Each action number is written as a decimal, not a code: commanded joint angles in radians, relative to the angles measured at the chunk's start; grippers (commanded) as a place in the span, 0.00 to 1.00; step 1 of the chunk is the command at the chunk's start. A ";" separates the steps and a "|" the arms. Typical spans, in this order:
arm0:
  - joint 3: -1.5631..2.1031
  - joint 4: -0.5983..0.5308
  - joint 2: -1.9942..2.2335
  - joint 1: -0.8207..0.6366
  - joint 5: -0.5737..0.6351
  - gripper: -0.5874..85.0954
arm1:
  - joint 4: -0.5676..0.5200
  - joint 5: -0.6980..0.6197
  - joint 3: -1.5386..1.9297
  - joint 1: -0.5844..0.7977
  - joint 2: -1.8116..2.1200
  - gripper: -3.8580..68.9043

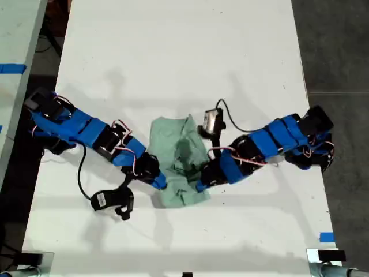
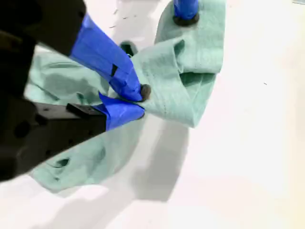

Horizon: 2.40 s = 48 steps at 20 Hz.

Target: Fold t shirt

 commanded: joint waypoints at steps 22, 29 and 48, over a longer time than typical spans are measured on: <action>1.836 -0.407 2.043 -0.769 0.206 0.00 | 0.058 -0.353 1.554 0.594 2.063 0.05; 1.940 -0.291 2.040 -0.696 0.040 0.13 | -0.031 -0.209 2.014 0.465 2.071 0.08; 1.940 0.003 2.039 -0.735 0.953 0.17 | -0.114 -0.954 2.197 0.457 2.071 0.09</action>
